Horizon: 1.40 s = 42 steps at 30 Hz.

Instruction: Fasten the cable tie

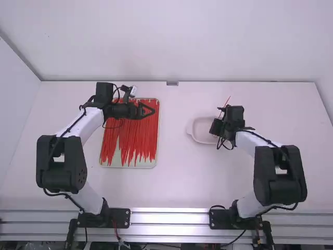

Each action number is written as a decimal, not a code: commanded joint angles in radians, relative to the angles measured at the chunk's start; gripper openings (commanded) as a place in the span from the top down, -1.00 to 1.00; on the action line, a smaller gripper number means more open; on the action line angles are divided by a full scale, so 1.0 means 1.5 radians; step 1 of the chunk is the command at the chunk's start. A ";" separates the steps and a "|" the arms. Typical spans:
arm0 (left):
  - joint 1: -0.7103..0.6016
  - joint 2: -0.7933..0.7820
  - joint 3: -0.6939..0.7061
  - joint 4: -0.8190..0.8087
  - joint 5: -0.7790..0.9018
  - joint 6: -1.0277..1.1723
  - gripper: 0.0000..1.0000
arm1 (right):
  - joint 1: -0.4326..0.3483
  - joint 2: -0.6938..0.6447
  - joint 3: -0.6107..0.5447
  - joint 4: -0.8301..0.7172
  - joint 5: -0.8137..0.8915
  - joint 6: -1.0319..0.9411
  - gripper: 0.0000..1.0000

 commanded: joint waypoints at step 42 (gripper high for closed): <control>-0.011 -0.242 -0.116 0.030 -0.126 0.027 -0.59 | -0.048 -0.292 0.032 -0.227 0.074 -0.164 -0.57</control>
